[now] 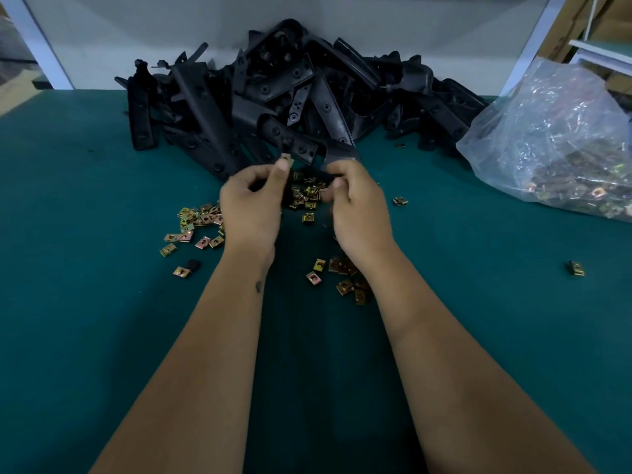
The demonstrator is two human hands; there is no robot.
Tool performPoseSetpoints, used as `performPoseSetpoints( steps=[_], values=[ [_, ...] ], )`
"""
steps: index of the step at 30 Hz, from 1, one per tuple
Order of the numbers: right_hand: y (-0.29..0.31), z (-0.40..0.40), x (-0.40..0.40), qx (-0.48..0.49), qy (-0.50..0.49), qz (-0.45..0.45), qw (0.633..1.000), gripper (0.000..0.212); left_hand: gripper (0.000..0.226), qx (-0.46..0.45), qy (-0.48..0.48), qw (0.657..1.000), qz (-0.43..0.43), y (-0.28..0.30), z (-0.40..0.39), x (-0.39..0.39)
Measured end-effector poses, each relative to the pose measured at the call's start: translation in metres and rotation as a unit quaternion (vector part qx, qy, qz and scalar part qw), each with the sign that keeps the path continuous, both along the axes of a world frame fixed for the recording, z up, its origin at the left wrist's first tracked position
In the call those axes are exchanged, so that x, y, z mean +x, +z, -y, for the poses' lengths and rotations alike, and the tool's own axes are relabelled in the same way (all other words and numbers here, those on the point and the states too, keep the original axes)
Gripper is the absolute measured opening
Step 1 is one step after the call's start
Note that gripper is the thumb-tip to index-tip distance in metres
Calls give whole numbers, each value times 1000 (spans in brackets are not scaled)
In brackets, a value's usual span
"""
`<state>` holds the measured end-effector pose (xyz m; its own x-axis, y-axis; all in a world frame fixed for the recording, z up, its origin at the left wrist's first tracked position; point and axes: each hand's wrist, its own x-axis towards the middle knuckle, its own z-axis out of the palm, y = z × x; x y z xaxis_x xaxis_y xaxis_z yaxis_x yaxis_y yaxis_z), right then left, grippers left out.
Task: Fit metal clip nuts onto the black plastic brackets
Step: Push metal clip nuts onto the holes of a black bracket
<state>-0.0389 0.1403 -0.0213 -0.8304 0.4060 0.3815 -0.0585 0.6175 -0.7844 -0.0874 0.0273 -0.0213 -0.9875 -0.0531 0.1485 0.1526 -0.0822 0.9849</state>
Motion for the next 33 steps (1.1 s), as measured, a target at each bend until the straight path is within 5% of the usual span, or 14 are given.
performPoseSetpoints(
  steps=[7,11,19,22,27,33],
  values=[
    [-1,-5,2,133,9,68,989,35,14,-70,12,997,-6,-3,8,-5],
    [-2,-1,0,286,55,127,948,26,25,-81,-1,997,-2,-2,8,-4],
    [2,-7,4,239,-16,138,961,13,17,110,35,992,43,0,10,-6],
    [1,-7,2,212,-18,124,969,22,16,130,36,989,58,0,10,-7],
    [-6,-3,-2,311,16,170,935,44,18,133,4,989,64,0,8,-6],
    [-4,-2,-2,303,8,136,943,20,17,145,-22,987,72,-1,7,-5]
  ],
)
